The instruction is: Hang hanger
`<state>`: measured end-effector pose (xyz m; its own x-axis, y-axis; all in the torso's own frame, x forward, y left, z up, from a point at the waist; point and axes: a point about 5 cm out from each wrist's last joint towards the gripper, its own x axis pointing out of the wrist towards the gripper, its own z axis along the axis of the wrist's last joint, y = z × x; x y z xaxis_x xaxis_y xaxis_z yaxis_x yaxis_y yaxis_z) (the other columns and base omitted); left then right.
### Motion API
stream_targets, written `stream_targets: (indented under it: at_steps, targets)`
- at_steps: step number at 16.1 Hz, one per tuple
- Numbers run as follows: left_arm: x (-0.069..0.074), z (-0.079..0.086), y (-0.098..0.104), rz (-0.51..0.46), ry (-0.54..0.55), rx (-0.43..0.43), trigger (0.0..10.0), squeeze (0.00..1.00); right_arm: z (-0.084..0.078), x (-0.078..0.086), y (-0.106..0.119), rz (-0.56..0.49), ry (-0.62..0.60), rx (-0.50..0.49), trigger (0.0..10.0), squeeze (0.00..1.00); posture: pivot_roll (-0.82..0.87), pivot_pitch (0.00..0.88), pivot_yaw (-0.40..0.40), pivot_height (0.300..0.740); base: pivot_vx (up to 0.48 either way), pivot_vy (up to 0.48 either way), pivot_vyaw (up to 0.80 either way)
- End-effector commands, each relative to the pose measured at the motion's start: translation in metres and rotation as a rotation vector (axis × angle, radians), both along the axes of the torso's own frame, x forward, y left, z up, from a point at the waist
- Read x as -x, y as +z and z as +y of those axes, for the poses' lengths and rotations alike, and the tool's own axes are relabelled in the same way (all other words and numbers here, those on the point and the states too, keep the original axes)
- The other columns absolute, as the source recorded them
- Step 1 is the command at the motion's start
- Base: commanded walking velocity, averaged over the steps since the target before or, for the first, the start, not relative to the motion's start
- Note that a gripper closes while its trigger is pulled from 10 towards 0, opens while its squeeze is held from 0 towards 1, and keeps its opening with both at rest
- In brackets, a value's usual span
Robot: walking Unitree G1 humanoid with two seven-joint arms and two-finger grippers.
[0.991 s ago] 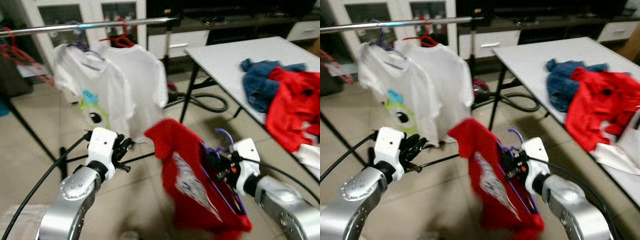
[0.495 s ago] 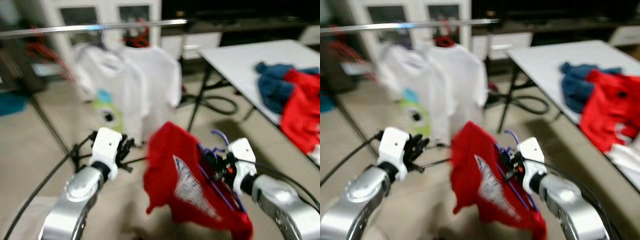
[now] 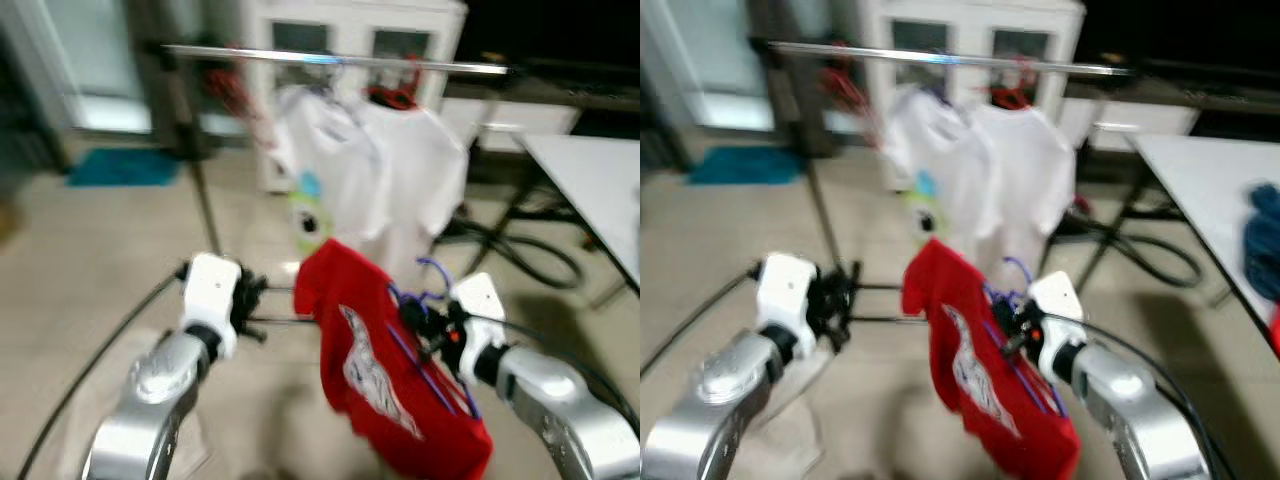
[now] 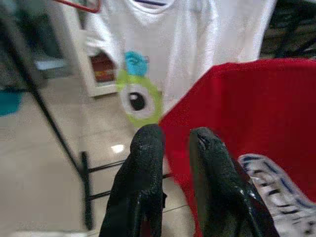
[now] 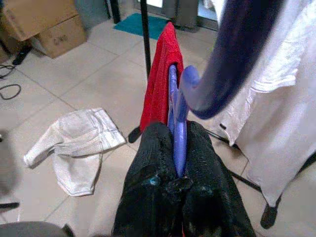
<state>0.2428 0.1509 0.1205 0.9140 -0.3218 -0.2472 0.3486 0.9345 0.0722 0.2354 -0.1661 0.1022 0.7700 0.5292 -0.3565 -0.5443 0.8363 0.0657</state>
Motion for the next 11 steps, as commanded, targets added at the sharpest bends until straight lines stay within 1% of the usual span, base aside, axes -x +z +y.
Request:
stream_targets:
  at_steps: [1,3,4,5,6,7,8,9,10,11]
  targets:
    - [-0.003,0.003,0.006,-0.036,-0.004,-0.036,10.0,0.00,-0.002,-0.003,0.009,-0.035,-0.002,-0.008,10.0,0.00,0.09,0.017,-0.033,0.740,0.000,0.480,0.00]
    - [-0.003,0.005,0.010,-0.064,-0.033,-0.057,10.0,0.00,-0.006,-0.003,0.014,-0.058,0.024,0.015,10.0,0.00,0.09,0.014,-0.034,0.740,0.000,0.000,0.00]
    - [-0.003,0.010,0.013,-0.058,-0.056,-0.030,10.0,0.00,-0.009,-0.004,0.018,-0.072,0.041,0.020,10.0,0.00,0.09,0.014,-0.034,0.740,0.000,0.000,0.00]
    - [-0.004,0.016,0.016,-0.066,-0.076,-0.002,10.0,1.00,-0.011,-0.006,0.022,-0.084,0.054,0.023,10.0,0.00,0.08,0.002,-0.029,0.740,0.000,0.000,0.00]
    - [-0.004,0.016,0.016,-0.066,-0.076,-0.002,10.0,1.00,-0.011,-0.006,0.022,-0.084,0.054,0.023,10.0,0.00,0.08,0.002,-0.029,0.740,0.000,0.000,0.00]
    - [-0.004,0.031,0.016,-0.059,-0.165,-0.069,10.0,1.00,-0.016,-0.008,0.030,-0.107,0.127,0.027,10.0,0.00,0.08,0.000,-0.027,0.740,0.000,0.000,0.00]
    - [-0.004,0.035,0.016,-0.052,-0.193,-0.092,10.0,1.00,-0.017,-0.009,0.032,-0.113,0.149,0.025,10.0,0.00,0.08,0.000,-0.028,0.740,0.000,0.000,0.00]
    - [-0.005,0.040,0.015,-0.036,-0.251,-0.122,10.0,1.00,-0.020,-0.010,0.036,-0.111,0.194,0.021,10.0,0.00,0.08,0.000,-0.030,0.740,0.000,0.000,0.00]
    - [-0.005,0.040,0.015,-0.036,-0.251,-0.122,10.0,1.00,-0.020,-0.010,0.036,-0.111,0.194,0.021,10.0,0.00,0.08,0.000,-0.030,0.740,0.000,0.000,0.00]
    - [-0.008,0.042,0.017,-0.022,-0.325,-0.126,10.0,1.00,-0.021,-0.010,0.041,-0.124,0.279,0.016,10.0,0.00,0.09,0.000,-0.035,0.740,0.000,0.000,0.00]
